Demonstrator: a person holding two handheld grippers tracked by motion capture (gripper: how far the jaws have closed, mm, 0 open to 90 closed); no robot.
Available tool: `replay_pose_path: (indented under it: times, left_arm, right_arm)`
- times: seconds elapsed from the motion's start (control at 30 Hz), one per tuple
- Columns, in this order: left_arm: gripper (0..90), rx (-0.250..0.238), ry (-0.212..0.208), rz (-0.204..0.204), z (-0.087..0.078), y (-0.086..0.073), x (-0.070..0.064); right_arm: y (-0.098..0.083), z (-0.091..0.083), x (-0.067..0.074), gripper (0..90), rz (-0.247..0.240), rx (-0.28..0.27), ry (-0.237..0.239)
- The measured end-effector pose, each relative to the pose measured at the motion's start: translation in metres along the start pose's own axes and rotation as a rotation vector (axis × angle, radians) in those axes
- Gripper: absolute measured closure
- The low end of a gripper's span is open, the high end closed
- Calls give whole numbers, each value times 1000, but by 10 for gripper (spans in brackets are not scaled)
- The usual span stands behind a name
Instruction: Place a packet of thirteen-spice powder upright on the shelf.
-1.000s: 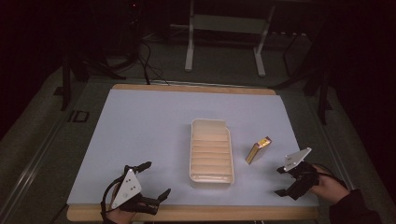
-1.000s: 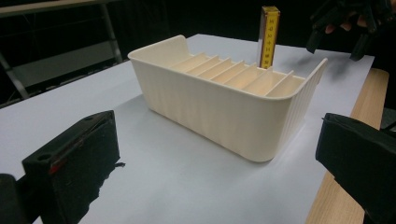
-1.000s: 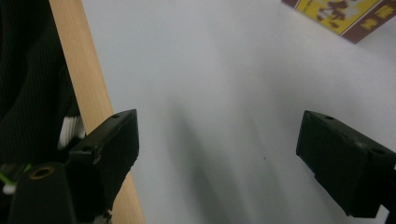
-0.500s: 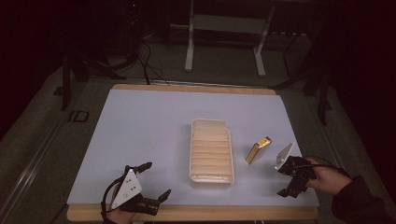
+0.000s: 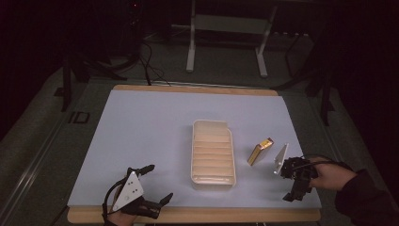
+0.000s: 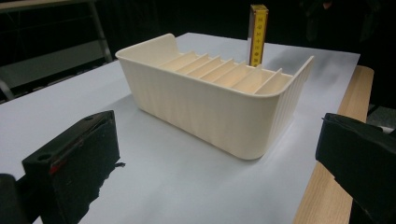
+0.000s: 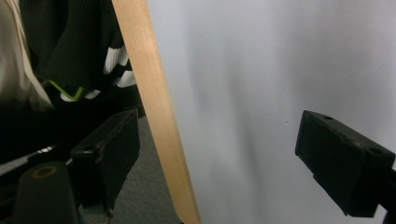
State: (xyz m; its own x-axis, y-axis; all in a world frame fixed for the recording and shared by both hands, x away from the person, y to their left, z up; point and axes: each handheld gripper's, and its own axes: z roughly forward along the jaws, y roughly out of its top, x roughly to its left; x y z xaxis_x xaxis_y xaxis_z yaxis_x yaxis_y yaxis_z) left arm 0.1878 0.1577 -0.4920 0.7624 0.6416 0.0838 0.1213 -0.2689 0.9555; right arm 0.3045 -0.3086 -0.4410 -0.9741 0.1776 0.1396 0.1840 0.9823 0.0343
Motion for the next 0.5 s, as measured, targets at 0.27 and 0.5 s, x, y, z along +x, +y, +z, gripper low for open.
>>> replay_pose_path:
  times: [0.27,0.5]
  left_arm:
    - [0,4,4,2,0,0,0]
    - [0,5,8,2,-2,-1,-1]
  right_arm:
    - [10,-22,5,135,-62,-7,-23]
    - [17,-42,8,139,-107,2,-47]
